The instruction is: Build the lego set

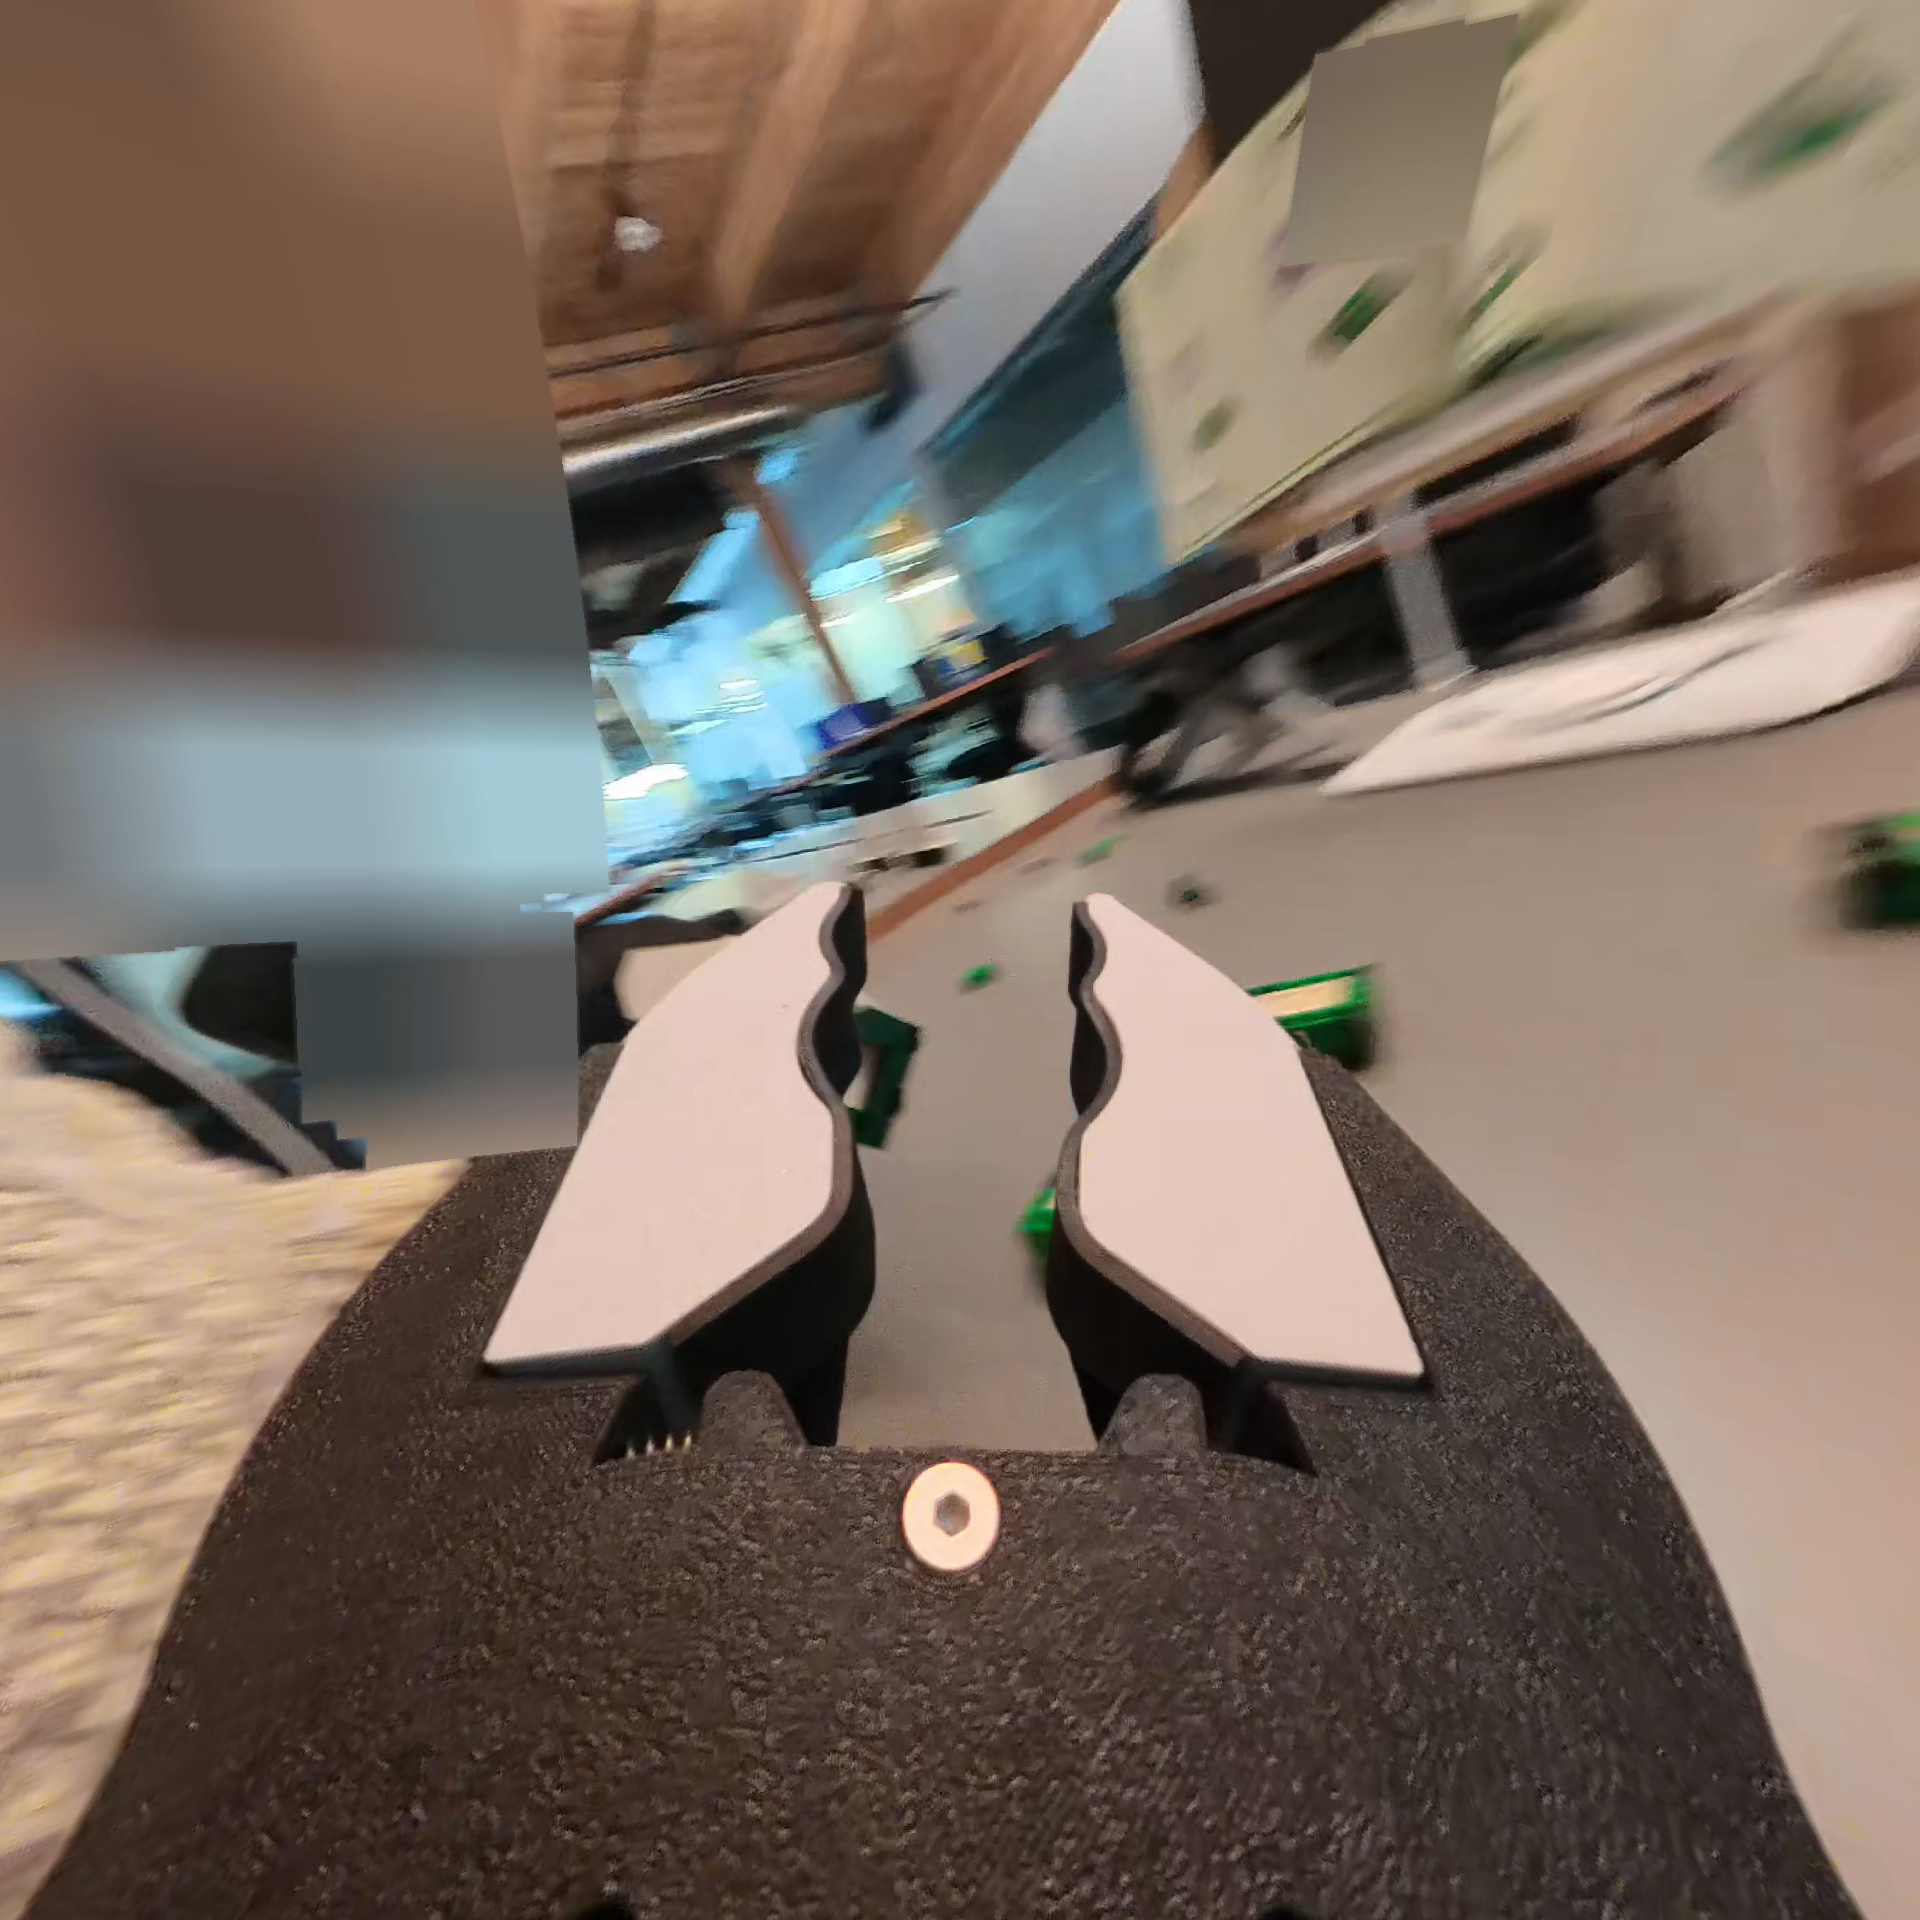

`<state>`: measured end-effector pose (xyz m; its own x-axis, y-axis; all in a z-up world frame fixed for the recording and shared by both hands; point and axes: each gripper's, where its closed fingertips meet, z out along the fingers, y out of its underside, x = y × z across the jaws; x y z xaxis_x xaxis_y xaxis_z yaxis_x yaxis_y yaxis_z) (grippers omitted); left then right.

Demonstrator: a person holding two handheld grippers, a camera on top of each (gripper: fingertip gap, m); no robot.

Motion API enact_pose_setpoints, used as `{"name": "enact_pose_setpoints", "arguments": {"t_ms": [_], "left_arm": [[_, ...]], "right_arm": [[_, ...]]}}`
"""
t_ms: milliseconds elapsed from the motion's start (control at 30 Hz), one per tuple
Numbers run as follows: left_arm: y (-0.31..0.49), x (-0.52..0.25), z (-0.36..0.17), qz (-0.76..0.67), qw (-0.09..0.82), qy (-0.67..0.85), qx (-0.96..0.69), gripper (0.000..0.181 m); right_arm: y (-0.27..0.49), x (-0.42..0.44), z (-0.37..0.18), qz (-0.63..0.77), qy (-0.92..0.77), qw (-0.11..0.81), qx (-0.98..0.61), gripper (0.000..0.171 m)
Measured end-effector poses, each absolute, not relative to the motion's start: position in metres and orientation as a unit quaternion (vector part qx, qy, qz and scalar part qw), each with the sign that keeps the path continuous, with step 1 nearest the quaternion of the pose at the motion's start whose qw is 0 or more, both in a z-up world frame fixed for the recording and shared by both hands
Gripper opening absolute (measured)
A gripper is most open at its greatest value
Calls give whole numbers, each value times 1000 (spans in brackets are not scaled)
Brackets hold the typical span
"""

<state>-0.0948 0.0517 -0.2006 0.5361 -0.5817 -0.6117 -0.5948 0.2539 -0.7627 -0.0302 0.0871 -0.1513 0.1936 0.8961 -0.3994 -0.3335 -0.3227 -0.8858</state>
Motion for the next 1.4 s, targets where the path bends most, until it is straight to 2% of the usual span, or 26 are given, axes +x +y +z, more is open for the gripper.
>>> {"name": "enact_pose_setpoints", "arguments": {"t_ms": [100,233,933,1067,1167,1400], "left_arm": [[65,-132,-213,-20,563,440,-699,36],[68,-159,-231,-75,499,393,-769,36],[54,-168,-263,-165,395,377,-822,36],[55,-208,-254,-120,413,350,-832,36],[63,-265,-237,-62,466,257,-844,36],[57,-345,-231,-19,501,105,-859,35]], "right_arm": [[102,-19,-152,519,-250,581,-575,35],[104,-22,-153,499,-284,592,-566,33],[148,-54,-154,454,-343,615,-546,24],[146,-57,-156,448,-355,614,-545,24],[146,-57,-156,447,-354,614,-546,24],[143,-66,-161,417,-396,607,-549,24]]}}
